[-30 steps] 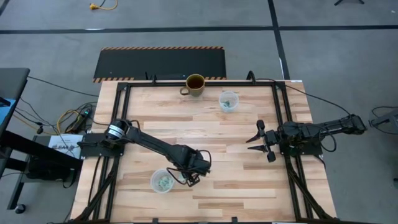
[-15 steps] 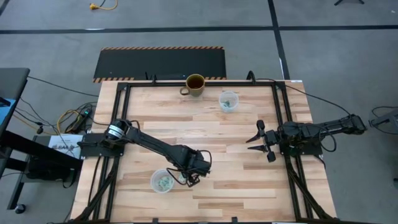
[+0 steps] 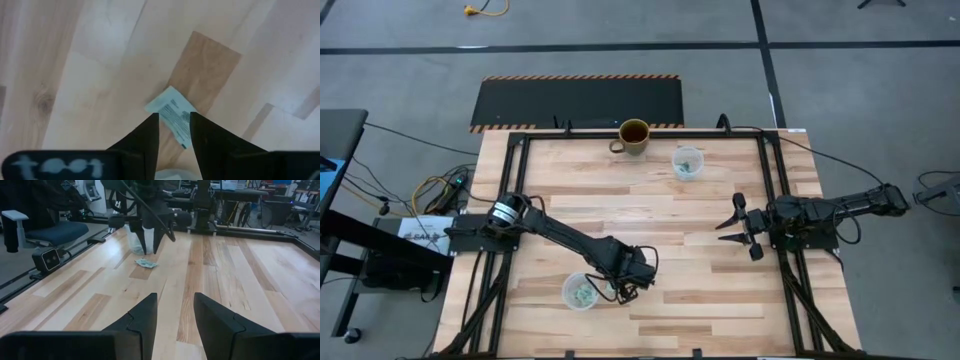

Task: Pick and place items into bin
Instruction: Put the stevia packet into the bottom transparent bin

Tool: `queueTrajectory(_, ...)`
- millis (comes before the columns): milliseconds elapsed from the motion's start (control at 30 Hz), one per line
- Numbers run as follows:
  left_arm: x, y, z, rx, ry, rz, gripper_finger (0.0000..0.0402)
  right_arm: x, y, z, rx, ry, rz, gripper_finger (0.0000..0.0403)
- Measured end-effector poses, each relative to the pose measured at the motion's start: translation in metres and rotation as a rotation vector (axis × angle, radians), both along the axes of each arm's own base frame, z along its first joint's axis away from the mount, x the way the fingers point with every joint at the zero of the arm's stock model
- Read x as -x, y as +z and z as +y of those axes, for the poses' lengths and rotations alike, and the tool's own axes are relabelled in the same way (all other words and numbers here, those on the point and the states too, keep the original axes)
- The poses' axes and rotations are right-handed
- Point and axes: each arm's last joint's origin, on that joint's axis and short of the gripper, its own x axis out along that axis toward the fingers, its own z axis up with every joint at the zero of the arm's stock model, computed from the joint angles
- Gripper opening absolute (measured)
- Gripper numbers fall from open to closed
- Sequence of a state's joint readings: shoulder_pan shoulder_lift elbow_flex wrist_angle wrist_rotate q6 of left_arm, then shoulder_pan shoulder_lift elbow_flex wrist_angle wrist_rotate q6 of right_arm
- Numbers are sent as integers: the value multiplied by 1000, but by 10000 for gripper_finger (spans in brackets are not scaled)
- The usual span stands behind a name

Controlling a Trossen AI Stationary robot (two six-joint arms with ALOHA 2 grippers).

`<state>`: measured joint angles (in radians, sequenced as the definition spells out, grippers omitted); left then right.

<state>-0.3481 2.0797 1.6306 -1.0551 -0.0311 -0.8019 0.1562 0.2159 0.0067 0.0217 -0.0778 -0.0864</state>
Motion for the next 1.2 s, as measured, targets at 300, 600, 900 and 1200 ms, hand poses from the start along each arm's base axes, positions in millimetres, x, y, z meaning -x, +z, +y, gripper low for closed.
queueTrajectory(300, -1, 0, 0, 15, -33, -2, 99, 0, 0, 0, 0, 0, 0, 123)
queueTrajectory(600, -1, 0, 2, -1, -27, -7, 99, 0, 0, 0, 0, 0, 0, 123)
queueTrajectory(900, -4, -20, 1, 38, -47, 70, 99, 0, 0, 0, 0, 0, 0, 123)
queueTrajectory(1200, -6, -37, -5, 75, -60, 124, 99, 0, 0, 0, 0, -1, 2, 123)
